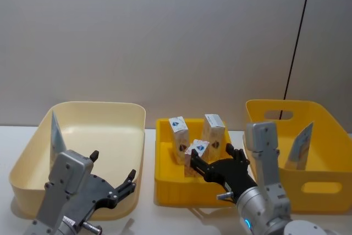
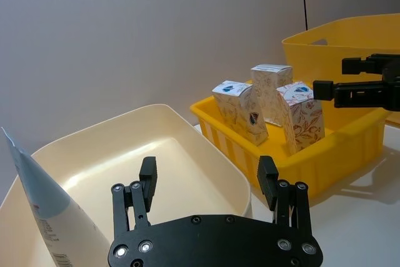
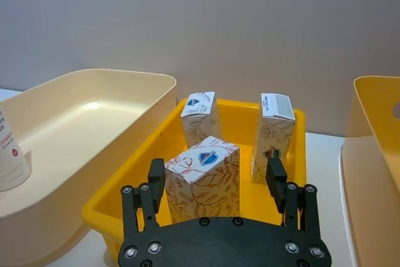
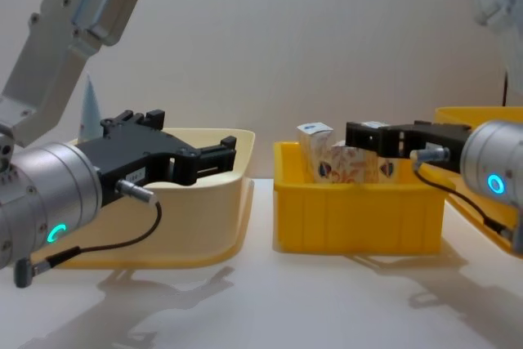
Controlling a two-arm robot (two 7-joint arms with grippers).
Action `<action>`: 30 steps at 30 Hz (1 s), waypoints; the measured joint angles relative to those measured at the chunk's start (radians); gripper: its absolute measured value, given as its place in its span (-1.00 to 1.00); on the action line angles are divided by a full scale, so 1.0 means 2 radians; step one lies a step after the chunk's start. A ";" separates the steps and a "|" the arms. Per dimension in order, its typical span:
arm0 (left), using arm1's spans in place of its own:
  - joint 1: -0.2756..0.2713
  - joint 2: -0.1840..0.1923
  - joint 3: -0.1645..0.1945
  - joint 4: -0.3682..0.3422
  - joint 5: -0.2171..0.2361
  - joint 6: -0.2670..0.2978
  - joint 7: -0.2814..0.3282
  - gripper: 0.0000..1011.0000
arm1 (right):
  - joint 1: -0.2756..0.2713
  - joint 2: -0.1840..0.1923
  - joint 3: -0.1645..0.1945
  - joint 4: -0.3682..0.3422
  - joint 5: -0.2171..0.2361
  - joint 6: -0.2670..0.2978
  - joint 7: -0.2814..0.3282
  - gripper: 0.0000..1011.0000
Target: Bimanual collaborative sorting of washing and personal care products
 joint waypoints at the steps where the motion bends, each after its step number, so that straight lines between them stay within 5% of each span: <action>1: 0.000 0.000 0.000 0.000 0.000 0.000 0.000 0.98 | 0.000 0.000 0.000 0.000 0.000 0.000 0.000 0.98; 30: 0.000 0.000 0.000 0.000 0.000 0.000 0.000 0.98 | 0.043 -0.034 -0.005 0.070 -0.019 0.005 -0.002 0.98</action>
